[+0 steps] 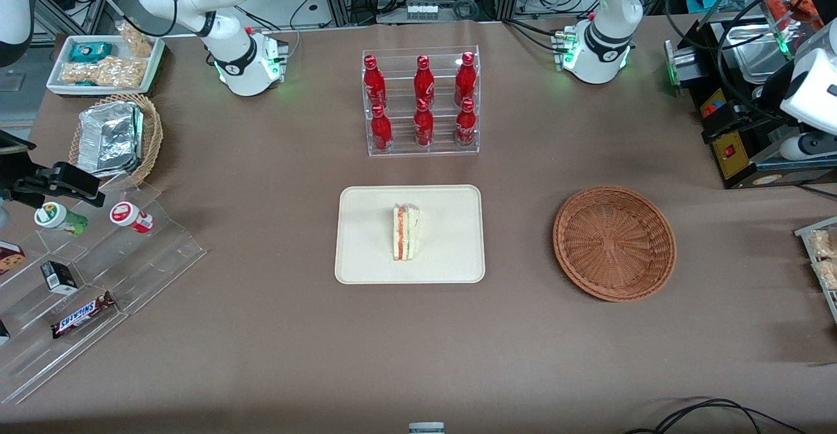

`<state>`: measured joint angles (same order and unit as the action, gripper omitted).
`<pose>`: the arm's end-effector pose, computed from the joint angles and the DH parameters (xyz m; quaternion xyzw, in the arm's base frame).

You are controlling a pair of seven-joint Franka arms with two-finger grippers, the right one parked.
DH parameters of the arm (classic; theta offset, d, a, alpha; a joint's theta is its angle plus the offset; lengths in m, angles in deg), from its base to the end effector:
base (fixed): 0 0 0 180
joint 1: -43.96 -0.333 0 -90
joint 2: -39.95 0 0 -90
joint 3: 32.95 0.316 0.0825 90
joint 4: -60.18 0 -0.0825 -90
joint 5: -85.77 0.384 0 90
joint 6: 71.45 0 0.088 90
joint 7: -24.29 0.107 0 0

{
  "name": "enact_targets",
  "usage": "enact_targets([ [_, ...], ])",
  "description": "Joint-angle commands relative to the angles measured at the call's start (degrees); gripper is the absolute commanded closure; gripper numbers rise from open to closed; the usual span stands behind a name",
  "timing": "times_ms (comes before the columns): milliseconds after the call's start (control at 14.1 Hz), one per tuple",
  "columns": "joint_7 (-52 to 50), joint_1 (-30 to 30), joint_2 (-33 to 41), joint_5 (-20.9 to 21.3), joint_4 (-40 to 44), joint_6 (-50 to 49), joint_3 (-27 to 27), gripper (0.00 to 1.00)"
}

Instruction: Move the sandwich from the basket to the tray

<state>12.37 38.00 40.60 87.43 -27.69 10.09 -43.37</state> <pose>0.5341 -0.0388 0.6357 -0.9964 -0.0664 0.0469 0.0224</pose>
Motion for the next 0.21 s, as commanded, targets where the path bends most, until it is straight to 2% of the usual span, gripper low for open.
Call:
enact_targets([
  [0,0.32,2.44,-1.0,0.54,1.91,-0.15,-0.13,0.0],
  [142,0.23,2.53,-0.74,0.45,1.91,-0.32,-0.21,0.0],
])
